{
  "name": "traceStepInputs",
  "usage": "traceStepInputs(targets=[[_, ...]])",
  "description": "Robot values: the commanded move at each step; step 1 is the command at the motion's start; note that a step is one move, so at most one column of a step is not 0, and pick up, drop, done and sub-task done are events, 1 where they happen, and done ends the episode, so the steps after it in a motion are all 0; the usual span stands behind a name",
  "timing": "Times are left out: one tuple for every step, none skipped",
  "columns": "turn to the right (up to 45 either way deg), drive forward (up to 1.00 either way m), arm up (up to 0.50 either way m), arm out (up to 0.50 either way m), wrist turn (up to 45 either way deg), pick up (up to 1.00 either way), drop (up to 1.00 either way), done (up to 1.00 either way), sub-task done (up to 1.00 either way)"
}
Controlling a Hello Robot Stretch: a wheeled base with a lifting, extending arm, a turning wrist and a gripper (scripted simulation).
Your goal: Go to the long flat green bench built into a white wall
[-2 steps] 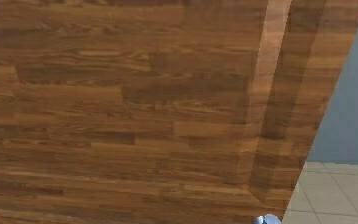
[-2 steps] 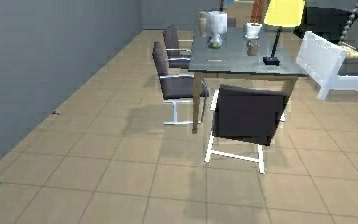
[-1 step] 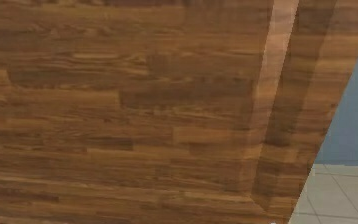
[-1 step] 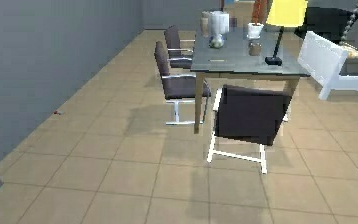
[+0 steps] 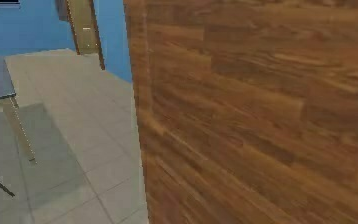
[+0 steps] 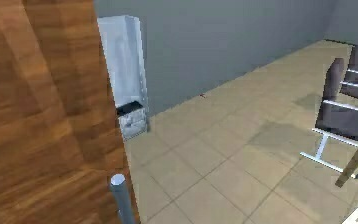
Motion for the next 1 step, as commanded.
traceStepInputs(targets=[[-45.0,0.0,0.0,0.0,0.0,0.0,0.0,0.0,0.0]])
